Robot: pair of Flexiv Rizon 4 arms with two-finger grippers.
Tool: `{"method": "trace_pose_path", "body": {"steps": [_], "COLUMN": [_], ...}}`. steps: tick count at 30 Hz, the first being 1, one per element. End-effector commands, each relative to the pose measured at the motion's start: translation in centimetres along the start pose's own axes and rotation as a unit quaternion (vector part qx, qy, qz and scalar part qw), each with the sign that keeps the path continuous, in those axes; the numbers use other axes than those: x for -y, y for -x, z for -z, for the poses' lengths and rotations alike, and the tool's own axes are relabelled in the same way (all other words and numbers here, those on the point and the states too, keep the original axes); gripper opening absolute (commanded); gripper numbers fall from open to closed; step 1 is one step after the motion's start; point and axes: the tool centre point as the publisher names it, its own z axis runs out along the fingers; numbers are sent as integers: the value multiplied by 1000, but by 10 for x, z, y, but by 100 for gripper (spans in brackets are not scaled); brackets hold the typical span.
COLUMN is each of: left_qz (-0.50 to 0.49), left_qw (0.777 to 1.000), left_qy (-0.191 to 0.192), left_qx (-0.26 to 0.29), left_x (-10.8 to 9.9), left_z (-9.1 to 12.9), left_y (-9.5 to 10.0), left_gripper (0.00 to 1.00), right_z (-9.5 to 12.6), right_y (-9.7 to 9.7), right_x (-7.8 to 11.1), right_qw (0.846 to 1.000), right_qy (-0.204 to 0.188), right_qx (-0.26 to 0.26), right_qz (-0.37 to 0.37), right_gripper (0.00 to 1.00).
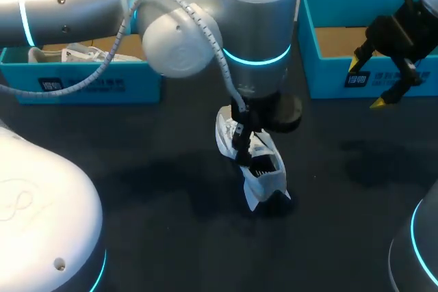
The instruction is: Take the shoe out of the shoebox, open the shoe tongue, remove and reinsert the insole, then place the shoe into the shoebox
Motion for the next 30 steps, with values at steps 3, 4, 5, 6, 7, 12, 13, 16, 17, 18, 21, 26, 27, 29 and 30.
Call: {"method": "trace_pose_path", "body": {"steps": [3, 4, 5, 6, 7, 12, 13, 16, 17, 18, 21, 26, 27, 29, 30], "left_qz": [201, 224, 231, 246, 253, 277, 278, 264, 273, 272, 279, 281, 286, 287, 288], "left_qw": [979, 974, 973, 968, 966, 959, 958, 962, 959, 959, 957, 956, 954, 953, 953], "left_qy": [-4, -10, -12, -20, -23, -38, -41, -43, -36, -38, -40, -49, -46, -47, -46], "left_qx": [11, 16, 24, 34, 39, 50, 54, 53, 68, 69, 75, 73, 79, 81, 80], "left_x": [6, 8, 11, 13, 15, 29, 32, 41, 45, 48, 56, 65, 67, 69, 69], "left_z": [5, 3, 0, -2, -3, -14, -17, -27, -31, -35, -46, -63, -65, -71, -72], "left_y": [-14, -17, -21, -24, -28, -42, -44, -51, -52, -54, -57, -57, -56, -55, -54], "left_gripper": [100, 100, 100, 100, 100, 100, 100, 100, 100, 100, 100, 100, 100, 100, 100], "right_z": [-1, -1, -1, -1, -1, -1, -1, -1, -1, -1, -1, -1, -1, -1, -1], "right_y": [2, 2, 2, 2, 2, 2, 2, 2, 2, 2, 2, 2, 2, 2, 2], "right_x": [0, 0, 0, 0, 0, 0, 0, 0, 0, 0, 0, 0, 0, 0, 0], "right_qw": [1000, 1000, 1000, 1000, 1000, 1000, 1000, 1000, 1000, 1000, 1000, 1000, 1000, 1000, 1000], "right_qy": [-1, -1, -1, -1, -1, -1, -1, -1, -1, -1, -1, -1, -1, -1, -1], "right_qx": [-2, -2, -2, -2, -2, -2, -2, -2, -2, -2, -2, -2, -2, -2, -2], "right_qz": [0, 0, 0, 0, 0, 0, 0, 0, 0, 0, 0, 0, 0, 0, 0], "right_gripper": [100, 100, 100, 100, 100, 100, 100, 100, 100, 100, 100, 100, 100, 100, 100]}}
